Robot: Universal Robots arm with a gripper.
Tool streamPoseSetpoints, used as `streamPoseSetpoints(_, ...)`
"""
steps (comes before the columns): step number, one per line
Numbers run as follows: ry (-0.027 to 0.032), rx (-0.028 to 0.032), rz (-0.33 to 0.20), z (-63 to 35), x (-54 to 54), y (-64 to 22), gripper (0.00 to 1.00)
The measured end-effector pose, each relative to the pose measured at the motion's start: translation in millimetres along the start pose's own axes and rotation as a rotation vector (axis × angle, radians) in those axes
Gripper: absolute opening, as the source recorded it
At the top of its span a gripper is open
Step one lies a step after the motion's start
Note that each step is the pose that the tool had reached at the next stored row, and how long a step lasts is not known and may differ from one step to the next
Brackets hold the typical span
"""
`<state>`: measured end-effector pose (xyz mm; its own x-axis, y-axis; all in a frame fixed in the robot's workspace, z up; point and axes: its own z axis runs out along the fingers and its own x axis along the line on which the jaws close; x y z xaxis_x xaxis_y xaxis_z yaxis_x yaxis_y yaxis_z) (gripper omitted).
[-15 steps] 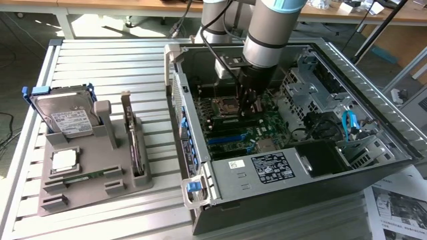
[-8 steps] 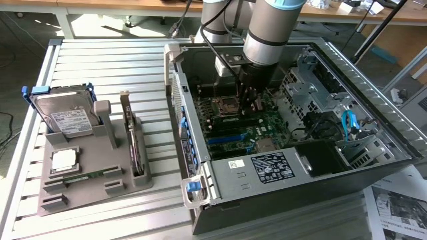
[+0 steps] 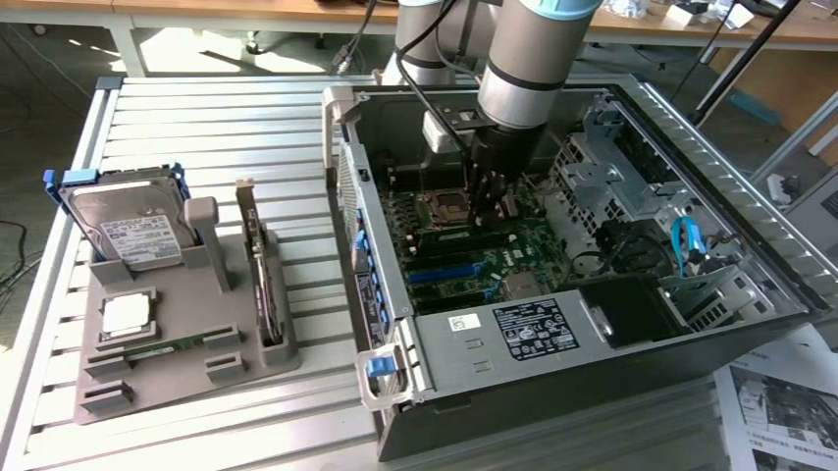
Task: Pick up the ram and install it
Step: 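Insert the ram into the slot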
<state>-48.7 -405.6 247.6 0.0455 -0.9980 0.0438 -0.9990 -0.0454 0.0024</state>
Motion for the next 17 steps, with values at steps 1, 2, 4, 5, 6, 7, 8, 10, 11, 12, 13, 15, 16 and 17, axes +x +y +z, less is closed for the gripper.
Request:
streamPoseSetpoints(1, 0.0001, 0.0, 0.0, 0.0, 0.0, 0.0, 0.13)
streamPoseSetpoints(2, 0.0001, 0.0, 0.0, 0.0, 0.0, 0.0, 0.13)
streamPoseSetpoints(4, 0.0001, 0.0, 0.001, 0.0, 0.0, 0.0, 0.13)
streamPoseSetpoints(5, 0.0001, -0.0002, 0.007, 0.0, 0.0, 0.1, 0.13)
streamPoseSetpoints(6, 0.0003, -0.001, 0.021, -0.1, 0.0, 0.1, 0.13)
streamPoseSetpoints(7, 0.0003, -0.0013, 0.028, -0.1, 0.0, 0.1, 0.13)
streamPoseSetpoints(8, 0.0002, -0.0013, 0.029, 0.0, 0.0, 0.1, 0.13)
streamPoseSetpoints(10, 0.0001, -0.0012, 0.029, 0.0, 0.0, 0.0, 0.13)
streamPoseSetpoints(11, 0.0, -0.0014, 0.029, 0.9, 0.0, -0.7, 0.13)
streamPoseSetpoints(12, 0.0, -0.0017, 0.037, 1.2, 0.0, -0.8, 0.13)
streamPoseSetpoints(13, 0.0, -0.0021, 0.047, 1.2, 0.0, -0.9, 0.13)
streamPoseSetpoints(15, 0.0, -0.0022, 0.049, 2.5, -0.5, -1.6, 0.13)
streamPoseSetpoints(16, -0.0001, -0.0022, 0.049, 4.2, -0.7, -1.8, 0.13)
streamPoseSetpoints(17, -0.0001, -0.0022, 0.049, 6.4, -0.9, -1.9, 0.13)
